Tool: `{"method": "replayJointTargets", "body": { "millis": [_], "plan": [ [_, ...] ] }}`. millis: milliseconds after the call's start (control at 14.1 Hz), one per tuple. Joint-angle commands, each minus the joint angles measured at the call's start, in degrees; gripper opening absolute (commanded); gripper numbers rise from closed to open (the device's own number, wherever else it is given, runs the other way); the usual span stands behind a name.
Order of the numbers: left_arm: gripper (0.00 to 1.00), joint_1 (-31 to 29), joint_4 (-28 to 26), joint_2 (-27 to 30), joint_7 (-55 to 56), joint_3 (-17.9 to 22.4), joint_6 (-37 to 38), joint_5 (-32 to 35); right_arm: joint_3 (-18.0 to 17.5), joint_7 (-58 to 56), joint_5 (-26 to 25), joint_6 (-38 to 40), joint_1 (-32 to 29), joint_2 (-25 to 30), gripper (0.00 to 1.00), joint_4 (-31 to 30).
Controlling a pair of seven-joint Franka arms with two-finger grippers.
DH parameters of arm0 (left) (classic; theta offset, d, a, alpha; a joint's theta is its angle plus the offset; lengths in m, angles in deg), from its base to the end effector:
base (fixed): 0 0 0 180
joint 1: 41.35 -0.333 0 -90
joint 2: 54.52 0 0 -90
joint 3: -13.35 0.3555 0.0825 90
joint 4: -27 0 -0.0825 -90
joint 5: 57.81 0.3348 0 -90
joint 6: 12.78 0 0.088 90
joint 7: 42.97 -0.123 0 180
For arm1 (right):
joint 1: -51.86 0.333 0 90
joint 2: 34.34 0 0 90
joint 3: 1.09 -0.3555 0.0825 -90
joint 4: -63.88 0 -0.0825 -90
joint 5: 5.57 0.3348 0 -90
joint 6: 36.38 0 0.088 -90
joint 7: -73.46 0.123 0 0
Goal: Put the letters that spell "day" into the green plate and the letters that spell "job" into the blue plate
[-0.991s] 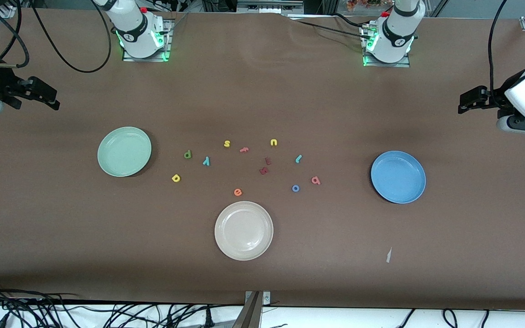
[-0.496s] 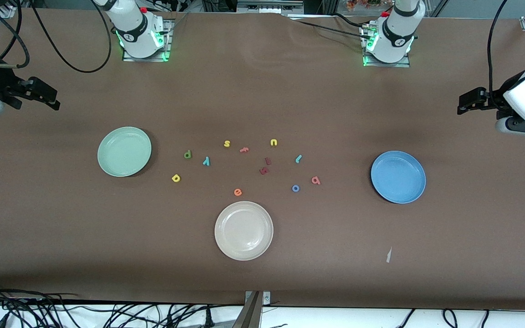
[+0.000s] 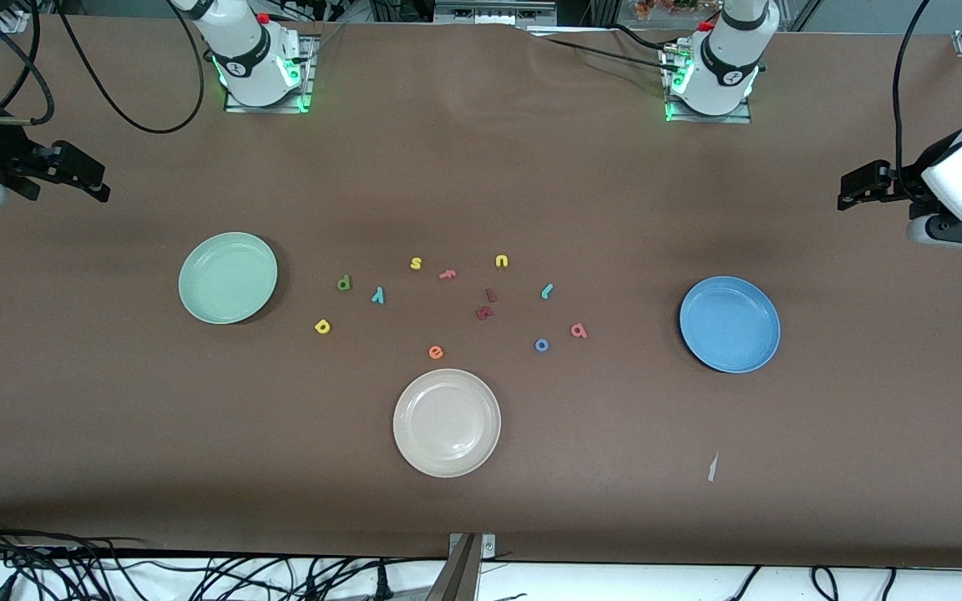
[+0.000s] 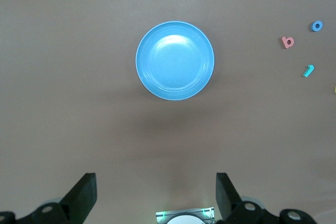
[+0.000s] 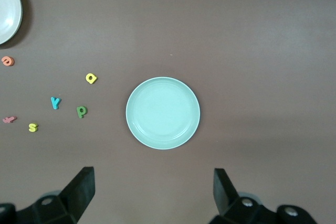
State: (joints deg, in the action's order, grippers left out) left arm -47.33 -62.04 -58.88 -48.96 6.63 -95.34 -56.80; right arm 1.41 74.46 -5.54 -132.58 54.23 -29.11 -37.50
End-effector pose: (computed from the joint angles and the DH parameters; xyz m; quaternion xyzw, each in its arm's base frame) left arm 0.5116 -0.0017 0.6066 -0.9938 0.0584 0.0943 0.0000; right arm 0.4796 -0.0021 0.6177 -0.9999 0.0098 -0.0004 0.0023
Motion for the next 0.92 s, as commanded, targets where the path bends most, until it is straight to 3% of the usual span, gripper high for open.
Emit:
{"method": "replayJointTargets", "body": {
  "millis": [0,283,496,708,850],
  "plan": [
    [1.00,-0.2,0.2,0.1,-1.0,-0.1,0.2,-1.8,0.0,0.2,0.0,1.0,-0.1,-1.1,1.00,0.8],
    [1.00,-0.1,-0.2,-1.6,0.4,-0.1,-0.1,-13.1,-0.1,0.2,0.0,1.0,1.8,-4.6,1.00,0.9],
    [1.00,0.6,0.1,-4.3,2.1,-0.3,-0.4,-13.8,-0.2,0.6,0.1,0.0,5.6,-9.4,1.00,0.7],
    [1.00,3.8,0.0,-6.2,1.7,-1.0,-1.1,-13.8,-0.2,8.1,-0.3,-3.8,10.2,-14.9,1.00,0.0],
    [1.00,6.8,-0.3,-7.9,1.6,-1.6,-3.8,-13.7,-0.2,11.5,-0.3,-9.8,12.9,-18.5,1.00,-0.8]
  ]
}}
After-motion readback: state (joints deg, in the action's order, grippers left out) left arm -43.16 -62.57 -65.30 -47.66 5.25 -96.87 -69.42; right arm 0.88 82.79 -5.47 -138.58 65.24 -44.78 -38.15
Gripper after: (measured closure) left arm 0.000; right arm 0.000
